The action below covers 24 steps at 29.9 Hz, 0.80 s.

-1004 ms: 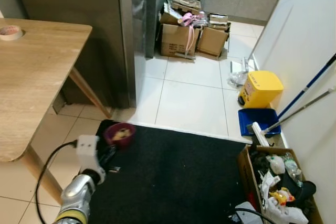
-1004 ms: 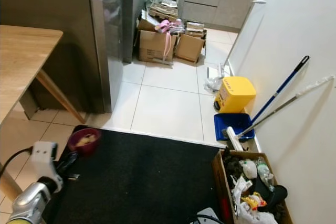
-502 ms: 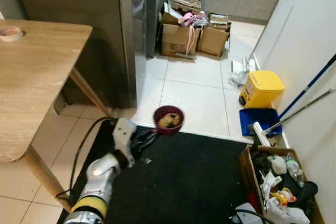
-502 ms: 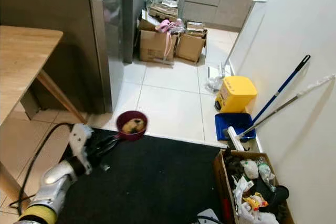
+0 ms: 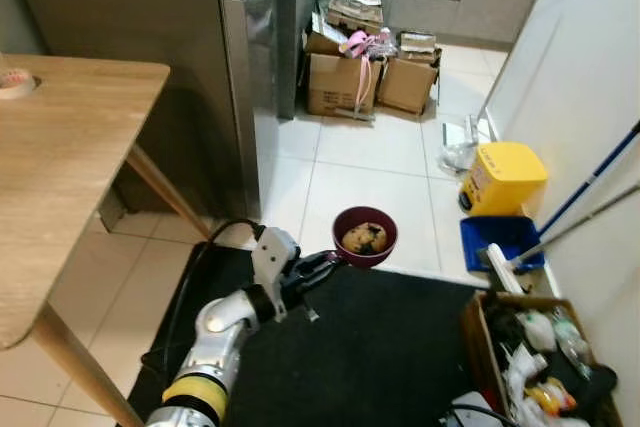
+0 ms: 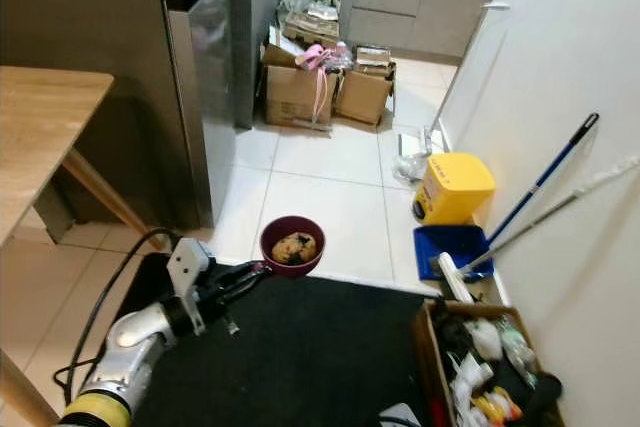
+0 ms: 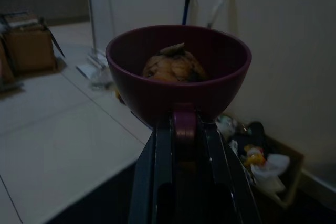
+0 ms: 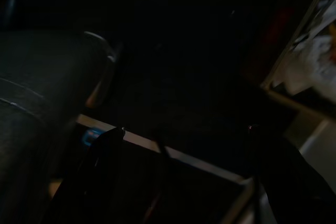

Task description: Restocking fridge

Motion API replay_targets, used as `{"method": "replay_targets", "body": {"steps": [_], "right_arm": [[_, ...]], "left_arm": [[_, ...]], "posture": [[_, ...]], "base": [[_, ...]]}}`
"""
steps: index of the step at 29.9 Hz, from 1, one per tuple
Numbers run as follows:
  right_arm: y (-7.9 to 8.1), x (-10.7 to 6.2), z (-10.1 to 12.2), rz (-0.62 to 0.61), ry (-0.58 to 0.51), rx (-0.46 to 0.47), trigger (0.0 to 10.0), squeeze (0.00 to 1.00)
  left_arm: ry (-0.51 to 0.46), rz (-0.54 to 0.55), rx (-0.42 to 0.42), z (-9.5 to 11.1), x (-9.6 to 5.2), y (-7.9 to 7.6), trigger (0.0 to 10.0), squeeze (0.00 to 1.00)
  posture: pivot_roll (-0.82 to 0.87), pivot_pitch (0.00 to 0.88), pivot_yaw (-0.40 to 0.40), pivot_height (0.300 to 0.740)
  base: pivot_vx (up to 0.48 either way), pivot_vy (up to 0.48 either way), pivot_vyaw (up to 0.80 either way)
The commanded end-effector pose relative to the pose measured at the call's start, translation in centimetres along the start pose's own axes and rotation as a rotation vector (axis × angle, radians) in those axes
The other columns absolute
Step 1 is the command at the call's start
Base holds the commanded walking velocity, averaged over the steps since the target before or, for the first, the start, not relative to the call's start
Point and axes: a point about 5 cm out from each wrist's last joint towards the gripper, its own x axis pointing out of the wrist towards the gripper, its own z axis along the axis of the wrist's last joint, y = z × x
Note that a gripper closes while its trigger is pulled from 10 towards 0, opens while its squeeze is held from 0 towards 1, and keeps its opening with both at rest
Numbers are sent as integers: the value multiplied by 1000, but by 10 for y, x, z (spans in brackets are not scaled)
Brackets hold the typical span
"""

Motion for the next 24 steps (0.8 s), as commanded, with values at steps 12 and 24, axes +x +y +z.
{"method": "replay_targets", "body": {"steps": [12,24], "right_arm": [[4,1,3,3,-15,-1,10000,0],[5,1,0,1,-13,3,10000,0]], "left_arm": [[33,-13,11,0,-4,-2,10000,0],[44,-28,8,0,-4,-5,10000,0]], "posture": [[78,6,-98,740],[79,8,-94,740]], "base": [[425,0,0],[425,0,0]]}}
